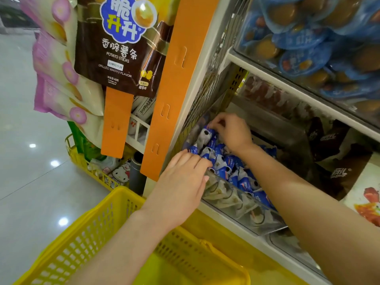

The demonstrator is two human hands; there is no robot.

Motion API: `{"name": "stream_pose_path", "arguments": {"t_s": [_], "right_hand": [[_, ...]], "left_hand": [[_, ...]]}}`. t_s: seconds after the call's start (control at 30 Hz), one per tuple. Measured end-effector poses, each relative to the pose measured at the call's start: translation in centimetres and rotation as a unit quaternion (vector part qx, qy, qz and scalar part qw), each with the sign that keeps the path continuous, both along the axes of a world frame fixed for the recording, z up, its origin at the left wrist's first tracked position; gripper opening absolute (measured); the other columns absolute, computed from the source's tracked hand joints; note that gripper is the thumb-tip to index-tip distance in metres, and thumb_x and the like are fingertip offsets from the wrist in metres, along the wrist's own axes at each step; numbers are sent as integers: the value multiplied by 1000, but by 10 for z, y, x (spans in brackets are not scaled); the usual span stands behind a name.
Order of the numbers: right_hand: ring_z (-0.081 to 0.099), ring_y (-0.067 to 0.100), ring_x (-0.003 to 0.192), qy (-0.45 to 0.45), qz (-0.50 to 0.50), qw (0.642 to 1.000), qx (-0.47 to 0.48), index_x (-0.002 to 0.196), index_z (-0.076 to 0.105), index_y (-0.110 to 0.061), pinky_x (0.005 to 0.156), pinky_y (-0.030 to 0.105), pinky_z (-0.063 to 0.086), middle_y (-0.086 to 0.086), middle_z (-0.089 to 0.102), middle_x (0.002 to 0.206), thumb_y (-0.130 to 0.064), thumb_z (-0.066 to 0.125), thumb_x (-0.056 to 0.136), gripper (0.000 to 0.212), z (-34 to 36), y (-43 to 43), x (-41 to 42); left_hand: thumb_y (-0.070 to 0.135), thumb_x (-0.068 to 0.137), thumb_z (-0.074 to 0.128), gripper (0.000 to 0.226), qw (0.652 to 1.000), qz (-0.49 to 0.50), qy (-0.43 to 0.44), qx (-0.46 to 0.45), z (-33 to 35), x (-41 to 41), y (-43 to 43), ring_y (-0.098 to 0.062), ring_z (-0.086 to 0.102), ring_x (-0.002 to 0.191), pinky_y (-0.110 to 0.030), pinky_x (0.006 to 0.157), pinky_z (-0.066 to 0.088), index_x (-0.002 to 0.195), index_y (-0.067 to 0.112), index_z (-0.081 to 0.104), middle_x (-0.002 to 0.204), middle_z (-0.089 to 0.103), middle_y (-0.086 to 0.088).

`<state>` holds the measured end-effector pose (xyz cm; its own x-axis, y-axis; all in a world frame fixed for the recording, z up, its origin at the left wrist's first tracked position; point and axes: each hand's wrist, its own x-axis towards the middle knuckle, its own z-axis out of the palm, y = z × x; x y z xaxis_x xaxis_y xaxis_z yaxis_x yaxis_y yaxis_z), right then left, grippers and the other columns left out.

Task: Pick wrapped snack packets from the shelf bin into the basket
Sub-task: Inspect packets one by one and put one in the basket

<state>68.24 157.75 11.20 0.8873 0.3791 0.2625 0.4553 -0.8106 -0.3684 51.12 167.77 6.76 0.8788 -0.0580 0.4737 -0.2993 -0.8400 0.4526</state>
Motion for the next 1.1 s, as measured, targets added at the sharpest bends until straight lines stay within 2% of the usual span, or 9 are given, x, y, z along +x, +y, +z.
{"name": "stream_pose_path", "arguments": {"t_s": [0.17,0.33,0.4,0.5,0.57,0.63,0.77,0.87,1.1], "right_hand": [[57,-1,72,-88,17,988,122,88,64,-21,67,11,45,-18,60,79,-23,59,89,6,31,-19,-35],[61,7,72,-59,91,961,253,79,61,-28,67,26,53,-11,64,77,-20,61,87,11,36,-42,-97],[62,6,74,-43,100,949,297,76,60,-32,67,27,55,-14,64,77,-17,62,87,18,31,-49,-118],[63,7,77,8,127,932,338,77,61,-30,71,26,56,-13,63,80,-10,64,85,22,15,-56,-146],[61,3,81,27,150,933,325,77,62,-30,75,21,53,-12,63,84,-5,65,81,25,3,-60,-161],[61,2,85,61,169,932,316,82,64,-26,76,18,52,-10,63,88,-2,64,82,24,-8,-62,-173],[67,4,81,219,149,875,407,104,61,-12,70,19,55,-4,67,94,-2,46,93,21,-21,-59,-186],[66,3,75,283,120,860,406,110,59,-5,67,22,57,5,67,93,-7,50,92,20,-26,-53,-190],[63,6,65,310,92,868,377,89,67,-10,57,24,55,7,67,79,-7,59,88,9,-33,-47,-192]], "left_hand": [[26,97,37,30,996,7,-17,-89,0,-4,-9,-2,30,125,-9,108,-1,126,27,44,126,44,13],[21,94,40,19,962,3,9,-271,2,-24,-25,6,51,95,-1,77,37,99,28,57,98,56,18],[21,97,39,22,898,18,95,-429,0,-32,-28,-2,60,89,-9,74,45,92,24,60,92,64,12],[38,97,30,38,713,1,233,-661,5,-42,-27,-19,69,75,-28,68,52,93,16,61,76,73,0],[44,91,38,36,659,-24,249,-709,8,-48,-25,-19,71,74,-32,63,55,99,16,60,83,74,-4],[36,89,50,30,693,-22,241,-679,9,-54,-23,-13,69,74,-29,60,55,105,15,62,87,73,-4],[29,87,58,16,776,19,228,-588,4,-65,-17,-9,68,76,-26,68,51,100,19,62,85,72,3],[24,87,60,11,804,18,215,-554,-2,-69,-12,-5,66,77,-18,67,47,98,23,58,91,69,2],[10,83,62,18,839,6,176,-515,-8,-71,-9,4,61,62,-10,51,44,89,27,57,79,68,7]]}}
